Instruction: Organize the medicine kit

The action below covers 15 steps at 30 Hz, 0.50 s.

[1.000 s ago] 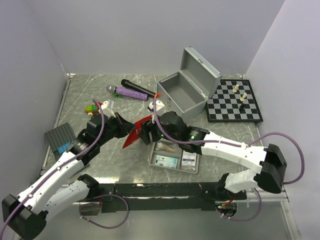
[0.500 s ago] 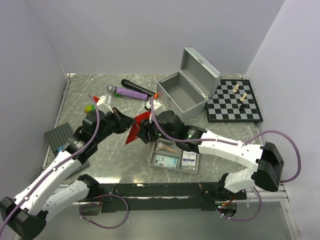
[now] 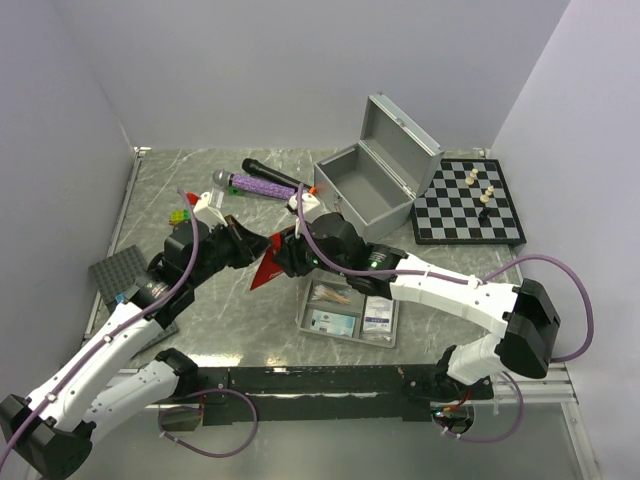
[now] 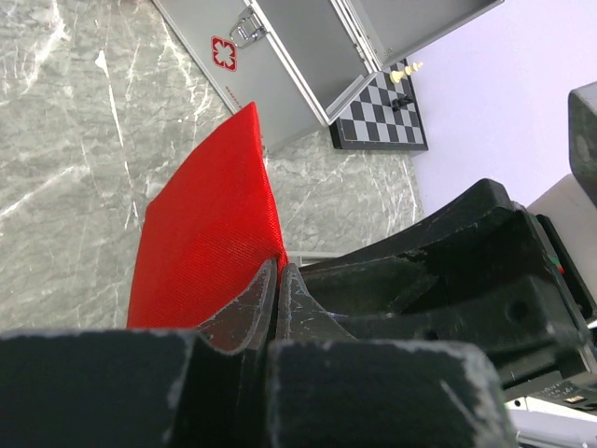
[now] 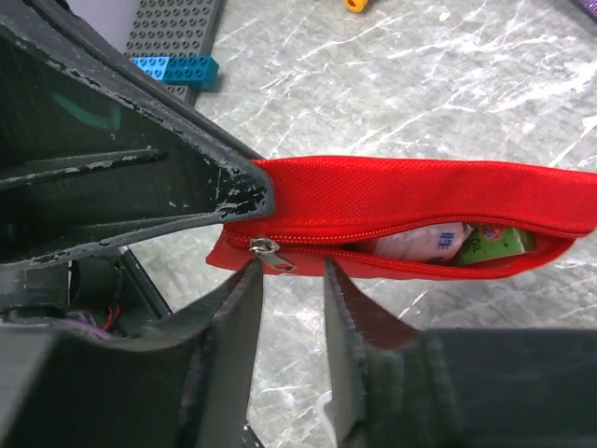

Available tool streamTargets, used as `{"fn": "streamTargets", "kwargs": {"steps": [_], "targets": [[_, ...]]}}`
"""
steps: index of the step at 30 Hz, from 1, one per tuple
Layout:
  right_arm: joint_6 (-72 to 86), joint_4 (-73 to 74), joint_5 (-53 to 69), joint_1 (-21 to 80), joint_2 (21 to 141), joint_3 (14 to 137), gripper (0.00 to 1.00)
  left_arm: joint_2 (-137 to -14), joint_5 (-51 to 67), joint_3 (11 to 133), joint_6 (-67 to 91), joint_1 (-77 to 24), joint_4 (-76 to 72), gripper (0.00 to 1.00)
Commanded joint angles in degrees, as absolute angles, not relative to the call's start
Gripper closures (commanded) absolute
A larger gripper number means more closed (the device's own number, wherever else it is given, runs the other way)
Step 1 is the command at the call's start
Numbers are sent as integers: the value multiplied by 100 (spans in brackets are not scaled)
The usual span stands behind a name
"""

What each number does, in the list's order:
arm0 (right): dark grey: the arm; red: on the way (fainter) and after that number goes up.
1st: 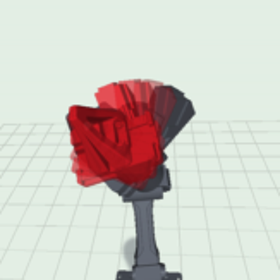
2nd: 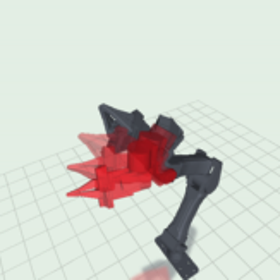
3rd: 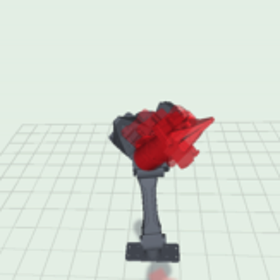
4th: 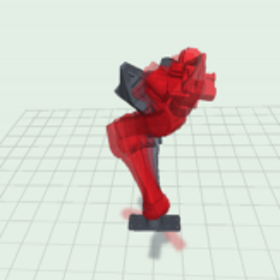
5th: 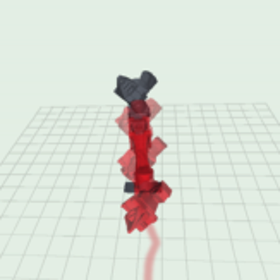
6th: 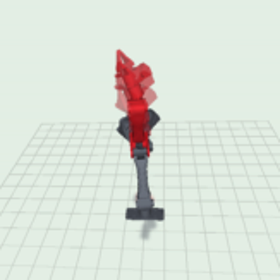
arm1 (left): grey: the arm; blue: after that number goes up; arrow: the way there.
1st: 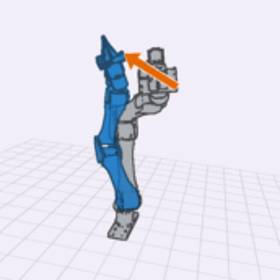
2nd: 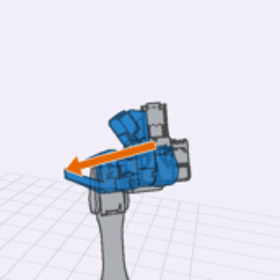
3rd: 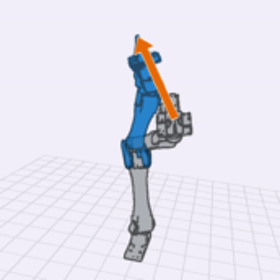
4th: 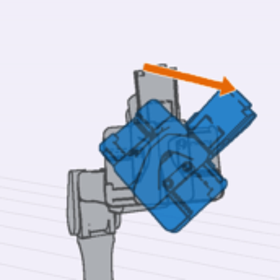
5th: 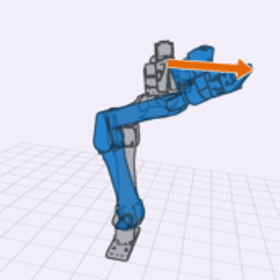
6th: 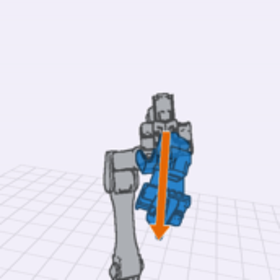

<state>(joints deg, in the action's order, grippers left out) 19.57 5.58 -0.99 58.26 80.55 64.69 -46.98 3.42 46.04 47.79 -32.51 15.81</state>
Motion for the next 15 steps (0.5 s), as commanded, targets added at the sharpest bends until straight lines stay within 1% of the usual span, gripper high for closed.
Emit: {"fn": "streamTargets", "kwargs": {"steps": [1,11,15], "targets": [[1978,369,-44,5775,8104,6785,64,-4544,457,4852,4852,-3278,1397,99],[1969,360,-44,5739,8086,6741,85,-4500,483,4816,4834,-3287,1406,99],[1978,360,-35,5739,8042,6680,97,-4482,501,4799,4816,-3296,1433,99]]}}
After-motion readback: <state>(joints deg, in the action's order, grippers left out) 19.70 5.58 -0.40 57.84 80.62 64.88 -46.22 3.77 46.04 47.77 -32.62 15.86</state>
